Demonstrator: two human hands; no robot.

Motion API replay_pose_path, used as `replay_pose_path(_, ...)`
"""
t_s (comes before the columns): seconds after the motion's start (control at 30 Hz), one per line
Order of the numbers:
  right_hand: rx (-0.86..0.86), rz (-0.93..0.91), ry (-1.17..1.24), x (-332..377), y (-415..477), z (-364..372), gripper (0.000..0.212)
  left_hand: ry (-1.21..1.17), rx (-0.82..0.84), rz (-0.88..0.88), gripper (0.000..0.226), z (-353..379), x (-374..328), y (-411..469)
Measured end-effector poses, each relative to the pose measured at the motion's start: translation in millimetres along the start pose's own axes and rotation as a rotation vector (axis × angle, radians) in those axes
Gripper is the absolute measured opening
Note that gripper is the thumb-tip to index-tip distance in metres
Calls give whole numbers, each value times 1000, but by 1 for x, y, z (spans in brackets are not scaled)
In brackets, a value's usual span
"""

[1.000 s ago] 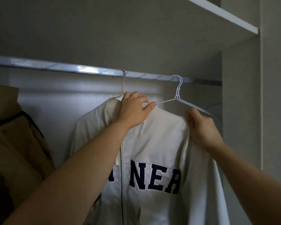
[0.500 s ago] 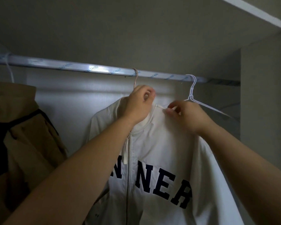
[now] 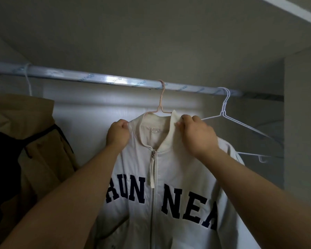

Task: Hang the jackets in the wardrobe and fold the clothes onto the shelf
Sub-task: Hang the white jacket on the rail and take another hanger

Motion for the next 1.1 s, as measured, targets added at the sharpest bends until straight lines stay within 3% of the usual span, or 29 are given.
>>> replay_pose_path(0.23, 21, 46, 31, -8, 17, 4, 40, 293, 12, 156, 39, -13, 26, -3)
replay_pose_path(0.33, 50, 40, 23, -10, 18, 2, 40, 364, -14, 28, 48, -12, 23, 3)
replay_pose_path(0.5, 21, 2, -64, -12, 11, 0, 41, 105, -70, -100, 68, -11, 41, -3)
replay_pose_path(0.7, -49, -83, -127, -14, 6, -7, 40, 448, -164, -32, 81, -19, 39, -15)
replay_pose_path(0.83, -70, -100, -123, -15, 5, -7, 40, 523, -148, -40, 89, -17, 41, -20)
replay_pose_path(1.0, -42, -88, -122, -19, 8, -12, 50, 568, 27, -173, 79, -19, 34, -18)
replay_pose_path(1.1, 14, -66, -89, -20, 8, -20, 51, 539, -82, -32, 49, -21, 5, -15)
Point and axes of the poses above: each hand's wrist, its own y-axis towards the middle knuckle, its own z-axis out of the palm, x = y × z, the point moved 1 cm from there along y, towards the middle knuckle, and after that the axes turned 13 degrees about z, right-handed, at the moved point
